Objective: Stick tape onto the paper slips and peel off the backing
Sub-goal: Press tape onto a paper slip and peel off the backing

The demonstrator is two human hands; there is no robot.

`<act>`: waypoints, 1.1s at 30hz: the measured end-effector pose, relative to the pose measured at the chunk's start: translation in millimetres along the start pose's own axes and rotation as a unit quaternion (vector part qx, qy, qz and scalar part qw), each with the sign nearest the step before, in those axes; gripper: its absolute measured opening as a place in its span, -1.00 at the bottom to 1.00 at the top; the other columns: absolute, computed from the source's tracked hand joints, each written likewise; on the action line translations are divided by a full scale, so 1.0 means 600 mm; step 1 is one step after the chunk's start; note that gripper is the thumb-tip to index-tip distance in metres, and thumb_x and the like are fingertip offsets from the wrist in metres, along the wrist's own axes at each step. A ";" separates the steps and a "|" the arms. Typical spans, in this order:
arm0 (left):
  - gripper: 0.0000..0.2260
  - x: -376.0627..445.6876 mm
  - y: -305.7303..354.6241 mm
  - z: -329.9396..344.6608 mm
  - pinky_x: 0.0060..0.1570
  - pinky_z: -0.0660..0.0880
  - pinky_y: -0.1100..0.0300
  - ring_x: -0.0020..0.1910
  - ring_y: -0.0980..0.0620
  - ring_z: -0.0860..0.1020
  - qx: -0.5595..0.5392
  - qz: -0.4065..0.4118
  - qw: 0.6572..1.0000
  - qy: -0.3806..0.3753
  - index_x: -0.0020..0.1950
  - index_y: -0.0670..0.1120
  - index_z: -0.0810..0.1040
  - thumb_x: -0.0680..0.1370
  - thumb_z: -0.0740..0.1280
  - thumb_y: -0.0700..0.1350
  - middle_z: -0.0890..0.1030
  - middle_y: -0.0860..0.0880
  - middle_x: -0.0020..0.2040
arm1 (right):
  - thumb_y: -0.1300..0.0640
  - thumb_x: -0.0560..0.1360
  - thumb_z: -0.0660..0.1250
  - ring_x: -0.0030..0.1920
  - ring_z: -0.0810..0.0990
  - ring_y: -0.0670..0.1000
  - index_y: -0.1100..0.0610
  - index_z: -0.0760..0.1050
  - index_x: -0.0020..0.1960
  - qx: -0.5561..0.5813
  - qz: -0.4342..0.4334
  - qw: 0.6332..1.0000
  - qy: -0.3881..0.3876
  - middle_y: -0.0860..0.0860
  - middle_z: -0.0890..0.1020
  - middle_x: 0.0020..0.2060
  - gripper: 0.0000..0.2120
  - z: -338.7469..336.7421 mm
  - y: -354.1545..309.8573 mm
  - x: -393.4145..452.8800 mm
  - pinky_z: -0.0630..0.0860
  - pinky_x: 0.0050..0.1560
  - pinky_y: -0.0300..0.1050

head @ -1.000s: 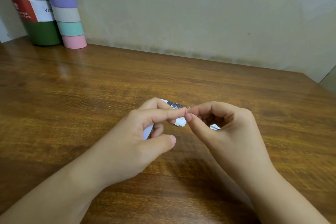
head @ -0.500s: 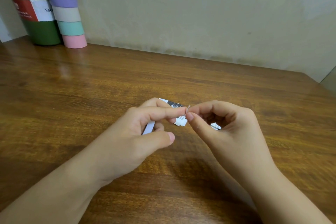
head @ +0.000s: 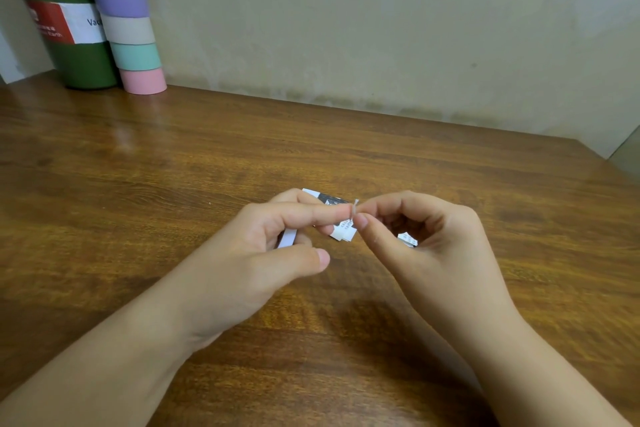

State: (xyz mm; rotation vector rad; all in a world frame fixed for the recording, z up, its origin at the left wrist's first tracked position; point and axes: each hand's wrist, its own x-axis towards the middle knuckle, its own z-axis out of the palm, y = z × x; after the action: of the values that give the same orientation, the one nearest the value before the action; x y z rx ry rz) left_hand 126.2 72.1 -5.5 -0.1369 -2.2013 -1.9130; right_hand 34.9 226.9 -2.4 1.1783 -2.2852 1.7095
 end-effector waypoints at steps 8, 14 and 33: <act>-0.61 0.001 -0.003 0.006 -0.40 0.29 0.44 -0.40 0.14 0.32 0.003 -0.008 1.000 0.029 0.13 0.02 0.65 0.35 0.29 -0.21 0.49 0.13 -0.14 | 0.21 0.47 0.39 -0.26 0.55 -0.08 0.06 0.61 -0.19 0.009 0.002 1.000 0.016 -0.06 0.64 -0.28 -0.90 0.007 0.002 0.000 0.44 -0.20 -0.35; -0.65 0.004 0.014 0.012 -0.34 0.36 0.41 -0.35 0.19 0.37 0.067 -0.001 0.997 0.047 0.15 0.11 0.61 0.43 0.34 -0.20 0.48 0.12 -0.08 | 0.27 0.39 0.45 -0.33 0.50 -0.15 0.09 0.60 -0.27 -0.090 -0.030 0.993 0.069 -0.07 0.62 -0.38 -0.88 0.011 -0.020 0.014 0.40 -0.30 -0.39; -0.76 0.103 0.005 0.009 -0.11 0.40 0.34 -0.17 0.10 0.50 0.111 0.038 0.970 0.212 -0.14 0.14 0.65 0.55 0.31 -0.19 0.56 0.06 -0.12 | 0.15 0.41 0.43 -0.28 0.55 -0.16 0.07 0.61 -0.28 -0.087 0.031 0.985 0.144 -0.10 0.62 -0.41 -0.91 0.034 -0.003 0.092 0.43 -0.29 -0.40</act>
State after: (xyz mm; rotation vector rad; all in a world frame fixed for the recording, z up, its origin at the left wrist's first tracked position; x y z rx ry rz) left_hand 66.5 73.4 10.8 0.2043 -2.0601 -1.4737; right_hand 5.0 180.3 16.8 0.7795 -2.2563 1.5428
